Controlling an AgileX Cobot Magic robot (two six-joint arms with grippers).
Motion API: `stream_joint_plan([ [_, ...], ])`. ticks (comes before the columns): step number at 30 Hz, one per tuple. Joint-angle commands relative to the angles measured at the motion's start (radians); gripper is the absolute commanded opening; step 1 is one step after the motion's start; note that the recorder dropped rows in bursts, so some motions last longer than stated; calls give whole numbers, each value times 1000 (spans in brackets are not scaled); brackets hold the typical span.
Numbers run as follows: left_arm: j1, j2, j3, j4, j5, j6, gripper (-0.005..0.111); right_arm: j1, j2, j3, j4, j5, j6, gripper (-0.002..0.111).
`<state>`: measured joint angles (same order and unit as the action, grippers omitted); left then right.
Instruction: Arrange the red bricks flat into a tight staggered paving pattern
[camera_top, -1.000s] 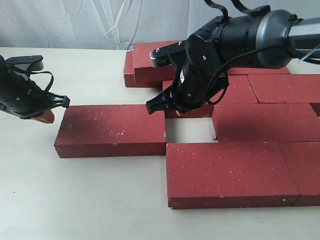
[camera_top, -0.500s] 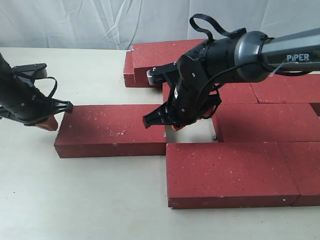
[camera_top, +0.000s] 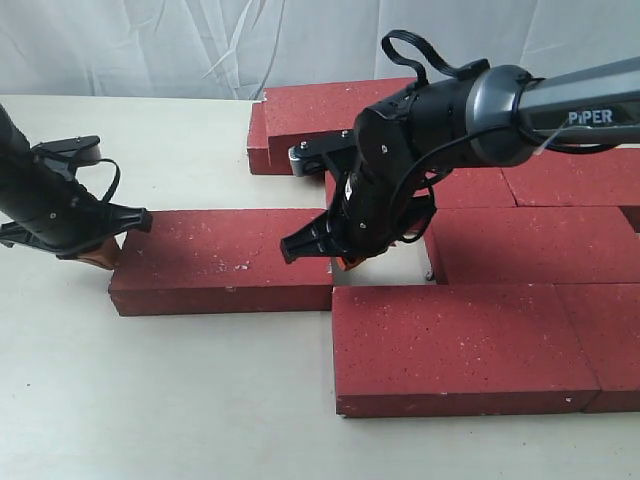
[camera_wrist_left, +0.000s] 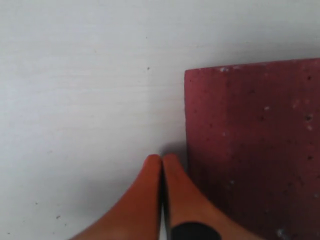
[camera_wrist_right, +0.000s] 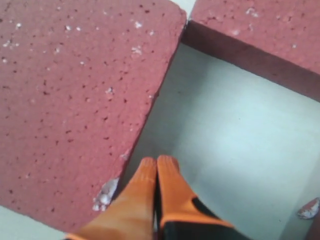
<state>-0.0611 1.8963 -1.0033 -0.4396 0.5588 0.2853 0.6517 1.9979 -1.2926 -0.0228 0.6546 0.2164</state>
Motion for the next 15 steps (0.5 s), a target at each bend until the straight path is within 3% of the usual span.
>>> stream_joint_plan([
  [1,-1,1,-5,-26,8,14,0,-5,-4,2,33,4,-40,-1],
  [15,-1,1,-5,-136,12,150,0,-5,-4,2,33,11,-47,-1],
])
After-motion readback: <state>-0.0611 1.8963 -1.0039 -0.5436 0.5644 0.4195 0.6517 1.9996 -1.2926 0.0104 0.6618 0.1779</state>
